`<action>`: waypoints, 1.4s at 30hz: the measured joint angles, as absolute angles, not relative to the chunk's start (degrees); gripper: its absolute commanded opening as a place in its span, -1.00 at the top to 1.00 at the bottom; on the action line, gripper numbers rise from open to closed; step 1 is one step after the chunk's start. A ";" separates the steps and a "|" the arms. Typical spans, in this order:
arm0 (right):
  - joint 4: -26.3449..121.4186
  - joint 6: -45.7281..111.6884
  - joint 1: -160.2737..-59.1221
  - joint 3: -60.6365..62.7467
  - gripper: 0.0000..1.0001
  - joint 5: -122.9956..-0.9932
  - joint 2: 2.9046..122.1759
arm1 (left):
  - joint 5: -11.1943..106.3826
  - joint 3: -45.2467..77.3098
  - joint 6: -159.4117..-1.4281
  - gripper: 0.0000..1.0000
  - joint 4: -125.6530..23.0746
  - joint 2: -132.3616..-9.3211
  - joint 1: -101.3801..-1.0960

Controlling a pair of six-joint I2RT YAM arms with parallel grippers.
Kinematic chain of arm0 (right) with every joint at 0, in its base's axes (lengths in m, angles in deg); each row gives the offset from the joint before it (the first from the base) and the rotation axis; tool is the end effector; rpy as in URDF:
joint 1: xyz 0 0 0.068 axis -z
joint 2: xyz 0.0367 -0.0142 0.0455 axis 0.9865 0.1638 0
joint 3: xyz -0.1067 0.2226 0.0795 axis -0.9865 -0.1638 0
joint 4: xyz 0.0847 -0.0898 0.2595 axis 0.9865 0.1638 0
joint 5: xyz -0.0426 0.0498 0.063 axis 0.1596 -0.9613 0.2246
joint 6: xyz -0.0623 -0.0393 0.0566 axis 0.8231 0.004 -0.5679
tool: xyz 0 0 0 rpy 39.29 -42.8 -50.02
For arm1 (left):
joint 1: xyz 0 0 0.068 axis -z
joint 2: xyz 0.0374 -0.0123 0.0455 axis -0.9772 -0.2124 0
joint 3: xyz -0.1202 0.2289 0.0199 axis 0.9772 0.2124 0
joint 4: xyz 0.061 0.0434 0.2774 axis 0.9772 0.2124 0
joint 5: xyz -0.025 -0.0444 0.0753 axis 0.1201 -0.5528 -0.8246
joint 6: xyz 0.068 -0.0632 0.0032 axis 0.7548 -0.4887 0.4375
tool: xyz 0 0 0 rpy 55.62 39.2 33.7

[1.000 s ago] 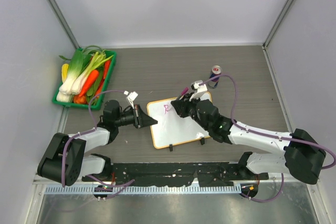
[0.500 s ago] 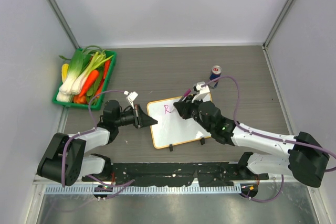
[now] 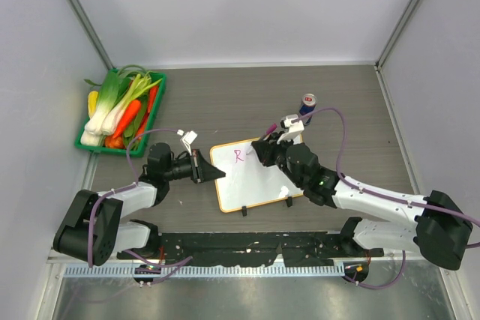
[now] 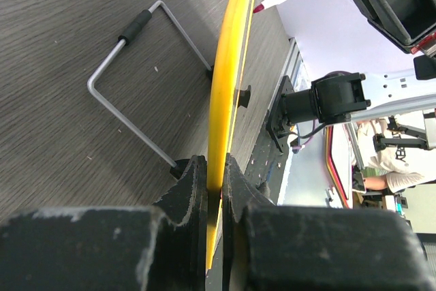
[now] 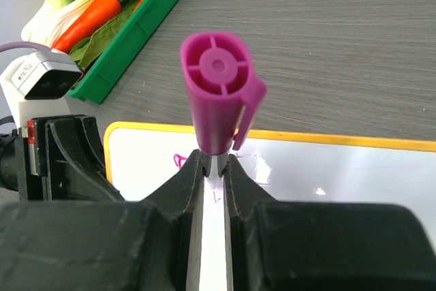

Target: Write a sentence on the whiteboard

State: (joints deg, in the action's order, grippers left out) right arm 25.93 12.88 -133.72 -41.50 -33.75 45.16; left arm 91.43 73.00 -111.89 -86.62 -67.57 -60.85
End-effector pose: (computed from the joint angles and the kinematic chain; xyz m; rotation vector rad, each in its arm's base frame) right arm 0.2180 0.2420 0.2250 -0.1362 1.7764 0.7120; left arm 0.2301 -0.1387 0.1141 0.2178 2.0805 -1.5351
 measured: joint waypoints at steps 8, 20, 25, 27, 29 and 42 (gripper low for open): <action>24.61 12.90 -133.72 -41.30 0.98 -33.40 46.39 | 91.41 73.00 -111.89 1.00 -86.59 -67.55 -60.87; 23.28 12.92 -133.72 -40.43 0.98 -33.38 48.31 | 91.36 73.00 -111.89 1.00 -86.42 -67.53 -60.85; 23.08 12.90 -133.72 -40.41 0.98 -33.27 48.59 | 91.36 73.00 -111.87 1.00 -86.22 -67.53 -60.87; 23.08 12.90 -133.72 -40.41 0.98 -33.25 48.59 | 91.36 73.00 -111.87 1.00 -86.22 -67.53 -60.85; 23.08 12.90 -133.72 -40.41 0.98 -33.27 48.59 | 91.36 73.00 -111.87 1.00 -86.22 -67.53 -60.87; 24.46 12.70 -133.72 -40.45 0.97 -34.39 48.20 | 91.39 73.00 -111.87 1.00 -86.22 -67.53 -60.87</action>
State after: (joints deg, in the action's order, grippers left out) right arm 24.46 12.70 -133.72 -40.45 -34.39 48.20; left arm 91.39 73.00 -111.87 -86.22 -67.53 -60.87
